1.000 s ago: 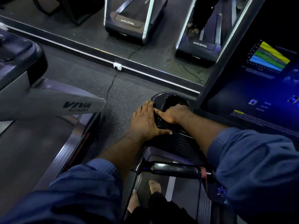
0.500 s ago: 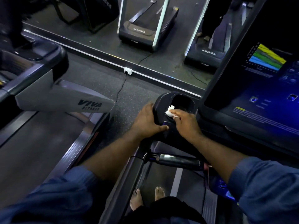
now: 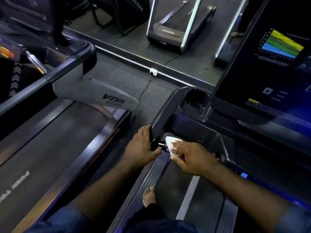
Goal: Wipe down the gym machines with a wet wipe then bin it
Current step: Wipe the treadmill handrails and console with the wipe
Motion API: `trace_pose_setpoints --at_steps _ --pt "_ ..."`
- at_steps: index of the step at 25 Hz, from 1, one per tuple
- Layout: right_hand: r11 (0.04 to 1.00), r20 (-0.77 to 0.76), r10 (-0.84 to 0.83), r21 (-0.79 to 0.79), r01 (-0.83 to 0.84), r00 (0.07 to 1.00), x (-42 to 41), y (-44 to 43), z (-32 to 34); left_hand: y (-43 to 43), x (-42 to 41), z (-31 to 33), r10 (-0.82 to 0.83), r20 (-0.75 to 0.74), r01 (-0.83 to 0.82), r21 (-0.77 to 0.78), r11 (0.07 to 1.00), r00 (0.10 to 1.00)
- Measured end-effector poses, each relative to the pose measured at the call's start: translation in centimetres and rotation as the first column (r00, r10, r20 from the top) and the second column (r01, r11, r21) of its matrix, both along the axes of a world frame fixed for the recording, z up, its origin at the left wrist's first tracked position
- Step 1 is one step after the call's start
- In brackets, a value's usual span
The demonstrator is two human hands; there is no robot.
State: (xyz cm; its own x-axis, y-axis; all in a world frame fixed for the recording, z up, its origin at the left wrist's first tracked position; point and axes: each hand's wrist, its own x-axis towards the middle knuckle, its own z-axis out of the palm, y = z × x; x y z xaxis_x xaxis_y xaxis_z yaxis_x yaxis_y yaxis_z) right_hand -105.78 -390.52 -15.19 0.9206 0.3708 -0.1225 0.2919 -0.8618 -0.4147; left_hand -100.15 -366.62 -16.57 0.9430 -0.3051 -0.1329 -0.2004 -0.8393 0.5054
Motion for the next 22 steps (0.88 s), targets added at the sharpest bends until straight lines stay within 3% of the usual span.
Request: trace_pose_setpoints --at_steps 3,6,11,17,22 --pt "0.996 0.113 -0.081 -0.020 0.084 0.990 -0.6 -1.5 0.3 0.5 -2.0 -0.4 -0.004 0.041 -0.002 0.129 0.992 0.999" --pt "0.984 0.073 -0.131 0.134 0.120 0.989 0.9 1.6 -1.2 0.3 -1.9 -1.0 -0.016 0.127 -0.002 0.141 0.990 0.992" --pt "0.984 0.063 -0.137 0.124 0.129 0.989 1.9 4.4 -0.9 0.0 -1.7 -1.8 -0.077 0.233 0.027 0.209 0.978 0.969" --pt "0.920 0.113 -0.260 -0.273 0.281 0.959 -2.3 0.9 1.8 0.1 -1.7 -1.4 -0.270 0.351 0.147 0.339 0.929 0.897" --pt "0.964 0.012 -0.250 -0.085 0.250 0.968 1.3 6.2 0.6 0.3 -1.5 -2.1 -0.350 0.384 0.202 0.376 0.904 0.854"
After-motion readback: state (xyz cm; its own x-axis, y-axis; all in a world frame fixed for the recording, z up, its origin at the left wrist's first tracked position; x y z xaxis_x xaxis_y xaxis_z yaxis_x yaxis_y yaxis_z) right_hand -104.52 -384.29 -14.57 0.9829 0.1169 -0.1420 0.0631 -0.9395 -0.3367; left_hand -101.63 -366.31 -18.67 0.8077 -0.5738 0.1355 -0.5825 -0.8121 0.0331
